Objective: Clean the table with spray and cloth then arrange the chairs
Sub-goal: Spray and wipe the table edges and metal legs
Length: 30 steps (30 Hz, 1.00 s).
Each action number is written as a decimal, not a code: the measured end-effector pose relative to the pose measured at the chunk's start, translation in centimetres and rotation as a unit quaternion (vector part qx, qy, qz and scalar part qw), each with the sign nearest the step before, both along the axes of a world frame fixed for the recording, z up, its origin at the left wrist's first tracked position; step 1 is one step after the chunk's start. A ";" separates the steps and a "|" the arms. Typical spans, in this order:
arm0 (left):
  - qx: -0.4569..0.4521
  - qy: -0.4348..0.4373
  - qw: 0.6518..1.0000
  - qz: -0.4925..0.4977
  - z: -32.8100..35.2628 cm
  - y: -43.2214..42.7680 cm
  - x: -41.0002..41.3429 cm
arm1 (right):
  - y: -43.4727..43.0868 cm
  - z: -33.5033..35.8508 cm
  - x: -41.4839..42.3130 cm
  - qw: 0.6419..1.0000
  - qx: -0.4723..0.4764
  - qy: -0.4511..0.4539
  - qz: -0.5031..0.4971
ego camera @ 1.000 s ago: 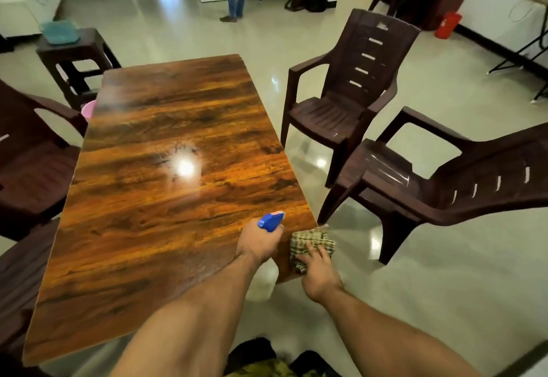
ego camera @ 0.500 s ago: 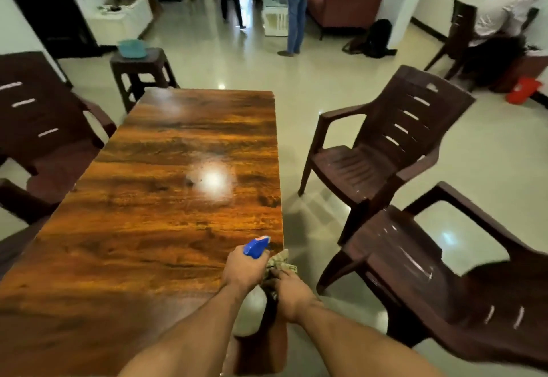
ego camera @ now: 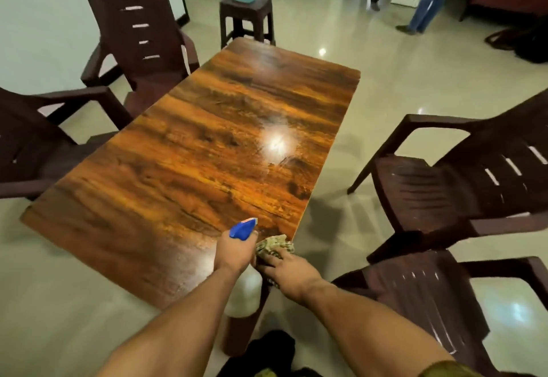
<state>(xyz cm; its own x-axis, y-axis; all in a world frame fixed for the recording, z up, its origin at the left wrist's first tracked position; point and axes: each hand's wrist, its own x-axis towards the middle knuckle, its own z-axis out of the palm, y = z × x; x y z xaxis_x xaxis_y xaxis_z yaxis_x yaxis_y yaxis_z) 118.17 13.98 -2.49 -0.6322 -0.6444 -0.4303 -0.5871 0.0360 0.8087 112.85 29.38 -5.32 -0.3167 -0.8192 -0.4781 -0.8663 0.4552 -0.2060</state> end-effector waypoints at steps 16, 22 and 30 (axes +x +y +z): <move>0.075 0.011 0.997 0.014 0.9 -0.2 -18.6 | -2.1 0.3 -20.4 0.984 0.123 -0.048 -0.122; 0.036 0.014 0.999 -0.004 0.6 0.3 -29.9 | -1.4 -1.0 -29.9 0.984 0.118 -0.046 -0.124; 0.004 -0.024 0.998 0.062 1.4 2.9 -48.9 | -0.5 -1.8 -53.0 0.987 0.135 -0.046 -0.075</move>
<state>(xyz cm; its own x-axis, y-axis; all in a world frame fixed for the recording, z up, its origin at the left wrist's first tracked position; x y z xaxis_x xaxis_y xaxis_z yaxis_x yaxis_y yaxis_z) 69.29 16.85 -1.09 -0.5257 -0.7130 -0.4640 -0.6252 -0.0461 0.7791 59.86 28.87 -7.15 -0.3702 -0.6057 -0.7044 -0.7683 0.6258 -0.1343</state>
